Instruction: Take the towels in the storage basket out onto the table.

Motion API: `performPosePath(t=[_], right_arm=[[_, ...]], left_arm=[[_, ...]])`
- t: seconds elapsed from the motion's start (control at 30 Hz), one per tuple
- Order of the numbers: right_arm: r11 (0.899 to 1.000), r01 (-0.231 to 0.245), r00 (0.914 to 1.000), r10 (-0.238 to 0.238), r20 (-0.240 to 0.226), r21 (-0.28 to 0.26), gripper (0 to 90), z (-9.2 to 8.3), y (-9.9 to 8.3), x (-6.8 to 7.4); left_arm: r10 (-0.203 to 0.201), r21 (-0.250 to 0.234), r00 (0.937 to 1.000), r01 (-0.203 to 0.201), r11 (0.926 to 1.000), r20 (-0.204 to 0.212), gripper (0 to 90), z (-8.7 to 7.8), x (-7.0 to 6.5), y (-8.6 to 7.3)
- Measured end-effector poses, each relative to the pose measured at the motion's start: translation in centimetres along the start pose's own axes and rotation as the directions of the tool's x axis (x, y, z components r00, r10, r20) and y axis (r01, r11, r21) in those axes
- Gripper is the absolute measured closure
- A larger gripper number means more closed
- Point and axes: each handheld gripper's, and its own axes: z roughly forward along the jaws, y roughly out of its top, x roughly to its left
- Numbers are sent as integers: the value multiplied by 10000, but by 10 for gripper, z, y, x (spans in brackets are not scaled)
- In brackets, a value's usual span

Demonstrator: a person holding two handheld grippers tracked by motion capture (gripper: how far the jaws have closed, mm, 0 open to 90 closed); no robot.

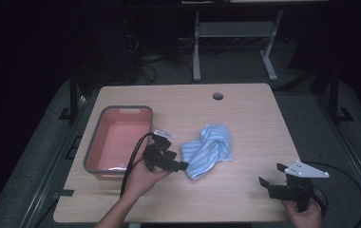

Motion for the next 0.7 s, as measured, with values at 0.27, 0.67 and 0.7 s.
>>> performPosePath(t=[0.27,0.67,0.7], right_arm=[[10000,-13,10000,13,42,-20,141,-1,0,1],[10000,48,10000,-47,72,-56,141,-4,-2,6],[10000,54,9999,-53,100,-61,141,-4,-2,6]], left_arm=[[137,-44,9999,-137,9999,51,303,-3,-7,-11],[294,-416,9995,-299,9987,-142,294,-6,-16,-43],[294,-416,9995,-299,9987,-142,294,-6,-16,-43]])
